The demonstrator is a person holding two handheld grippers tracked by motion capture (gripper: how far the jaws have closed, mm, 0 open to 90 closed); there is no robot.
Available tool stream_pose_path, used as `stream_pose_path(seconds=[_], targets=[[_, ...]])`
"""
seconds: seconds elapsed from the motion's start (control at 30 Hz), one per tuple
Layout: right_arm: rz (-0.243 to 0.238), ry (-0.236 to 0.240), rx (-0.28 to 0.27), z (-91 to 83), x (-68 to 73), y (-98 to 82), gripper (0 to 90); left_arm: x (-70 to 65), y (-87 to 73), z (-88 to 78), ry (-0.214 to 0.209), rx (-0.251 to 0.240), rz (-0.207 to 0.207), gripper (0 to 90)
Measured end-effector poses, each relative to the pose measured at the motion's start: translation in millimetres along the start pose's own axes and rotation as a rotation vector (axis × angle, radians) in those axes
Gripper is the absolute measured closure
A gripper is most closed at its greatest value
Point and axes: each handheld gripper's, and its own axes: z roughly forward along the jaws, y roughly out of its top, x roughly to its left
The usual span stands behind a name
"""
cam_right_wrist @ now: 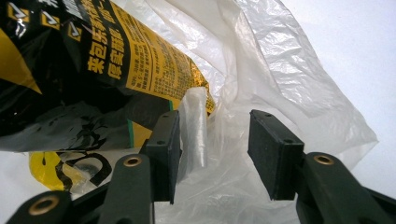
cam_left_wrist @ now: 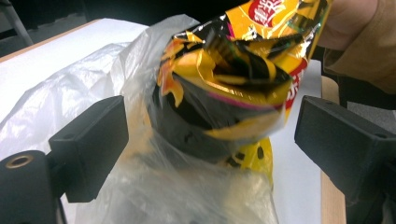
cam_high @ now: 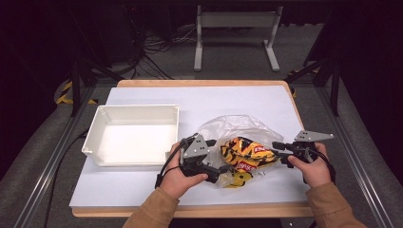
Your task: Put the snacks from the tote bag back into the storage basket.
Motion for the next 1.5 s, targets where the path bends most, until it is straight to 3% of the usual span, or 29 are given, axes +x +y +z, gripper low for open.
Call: stream_pose_path(seconds=[0.1, 0.53, 0.63, 0.77, 1.13, 1.37, 1.5], targets=[[0.004, -0.004, 0.000, 0.3, -0.1, -0.1, 49.0, 1.7, 2.8, 8.3, -0.006, 0.020, 0.028, 8.3], [0.012, -0.003, -0.007, -0.4, -0.4, -0.2, 46.3, -2.6, 9.5, 28.2, -0.019, -0.002, 0.105, 7.7], [0.016, -0.001, -0.008, -0.4, -0.4, -0.1, 46.3, -3.1, 9.4, 29.5, -0.026, -0.001, 0.122, 12.8], [0.016, 0.002, -0.009, -0.1, -0.2, -0.1, 46.2, -2.5, 9.8, 28.7, -0.037, 0.000, 0.136, 26.5], [0.020, 0.009, -0.015, -0.3, -0.9, -0.1, 46.2, 1.4, 10.8, 27.6, -0.034, 0.015, 0.108, 58.7], [0.023, 0.012, -0.017, -0.3, -0.8, -0.1, 46.2, 2.0, 16.1, 25.5, -0.020, 0.016, 0.055, 65.4], [0.027, 0.014, -0.015, 0.1, -0.5, -0.3, 46.3, 4.1, 18.2, 23.0, -0.018, 0.011, -0.004, 66.9]])
